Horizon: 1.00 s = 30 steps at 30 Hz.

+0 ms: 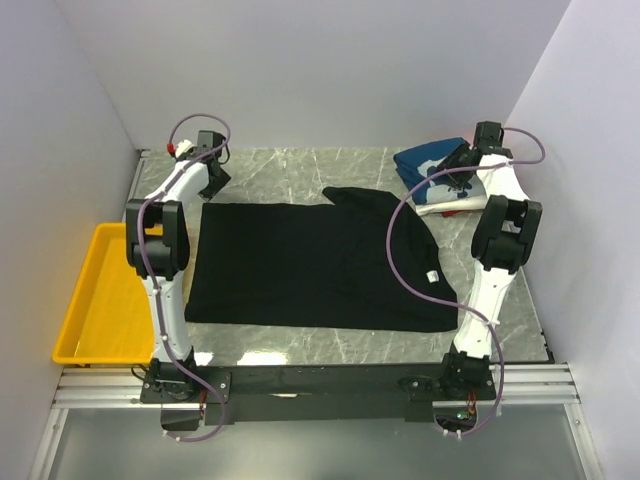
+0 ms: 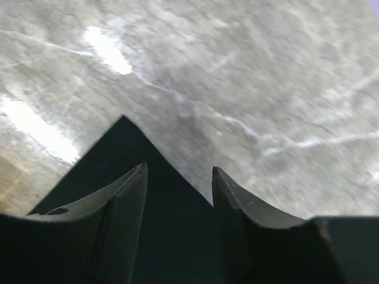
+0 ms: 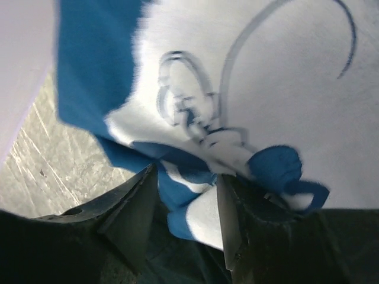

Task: Fold and stack the t-shirts
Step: Fold the tshirt

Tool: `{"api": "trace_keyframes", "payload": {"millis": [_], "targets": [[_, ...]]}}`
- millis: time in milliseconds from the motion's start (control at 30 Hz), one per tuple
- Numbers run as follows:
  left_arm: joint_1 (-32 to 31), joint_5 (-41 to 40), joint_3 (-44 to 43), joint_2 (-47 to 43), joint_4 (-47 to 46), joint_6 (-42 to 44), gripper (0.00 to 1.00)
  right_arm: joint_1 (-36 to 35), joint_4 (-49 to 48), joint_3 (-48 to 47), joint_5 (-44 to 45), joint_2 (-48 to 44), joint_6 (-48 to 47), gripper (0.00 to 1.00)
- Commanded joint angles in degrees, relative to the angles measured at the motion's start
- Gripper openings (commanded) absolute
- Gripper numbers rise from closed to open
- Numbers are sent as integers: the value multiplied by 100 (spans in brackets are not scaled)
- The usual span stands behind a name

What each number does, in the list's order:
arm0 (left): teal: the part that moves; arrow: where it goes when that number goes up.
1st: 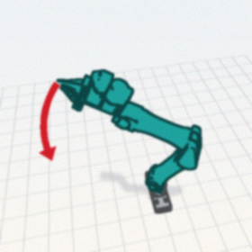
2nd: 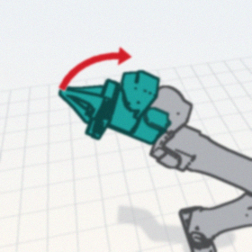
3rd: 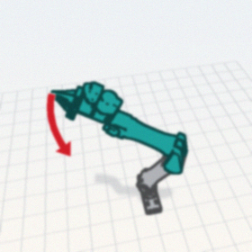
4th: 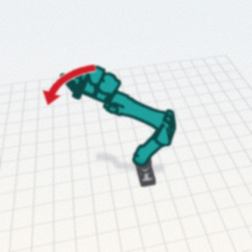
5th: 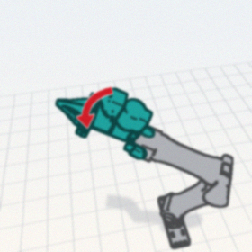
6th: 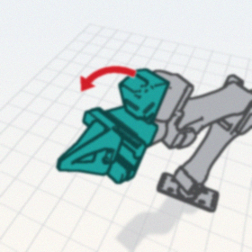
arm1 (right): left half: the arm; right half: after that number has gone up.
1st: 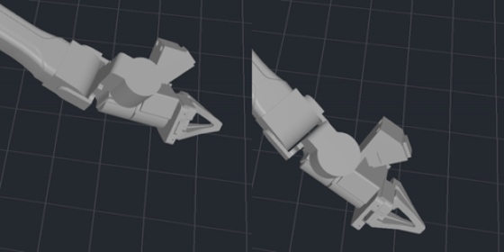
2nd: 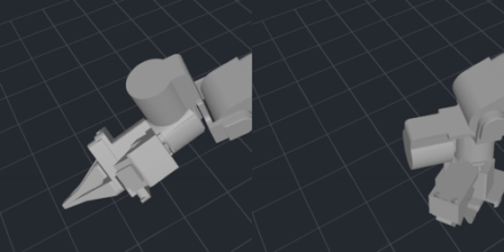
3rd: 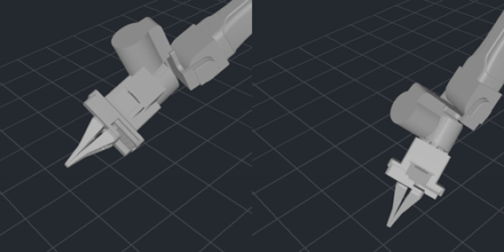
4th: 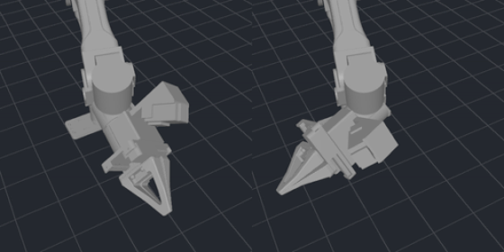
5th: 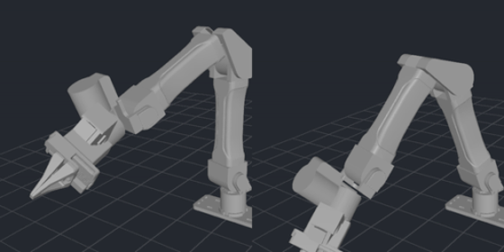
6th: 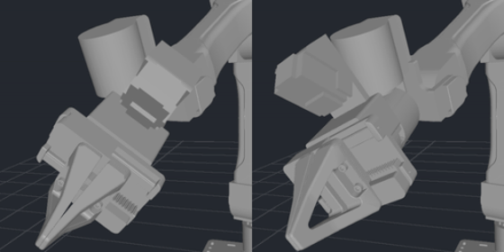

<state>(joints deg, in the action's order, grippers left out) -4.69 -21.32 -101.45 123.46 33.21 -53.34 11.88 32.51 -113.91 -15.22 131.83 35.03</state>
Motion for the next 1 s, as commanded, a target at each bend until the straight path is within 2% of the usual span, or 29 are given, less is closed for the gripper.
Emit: {"api": "trace_keyframes", "payload": {"millis": [0,167,433,600,967], "targets": [[21,-486,-217,187,370,-150,52,-291,-220,-254,274,-720,-426,52],[47,-697,-287,415,502,-194,52,-748,-131,-588,178,-571,-698,53],[82,-760,-560,785,643,-168,49,-1381,-96,-966,125,228,-971,53],[91,-698,-437,802,546,-141,42,-1557,176,-1274,265,729,-1147,55],[91,-540,-367,829,493,-150,26,-1776,572,-1494,801,1108,-1323,58]]}}
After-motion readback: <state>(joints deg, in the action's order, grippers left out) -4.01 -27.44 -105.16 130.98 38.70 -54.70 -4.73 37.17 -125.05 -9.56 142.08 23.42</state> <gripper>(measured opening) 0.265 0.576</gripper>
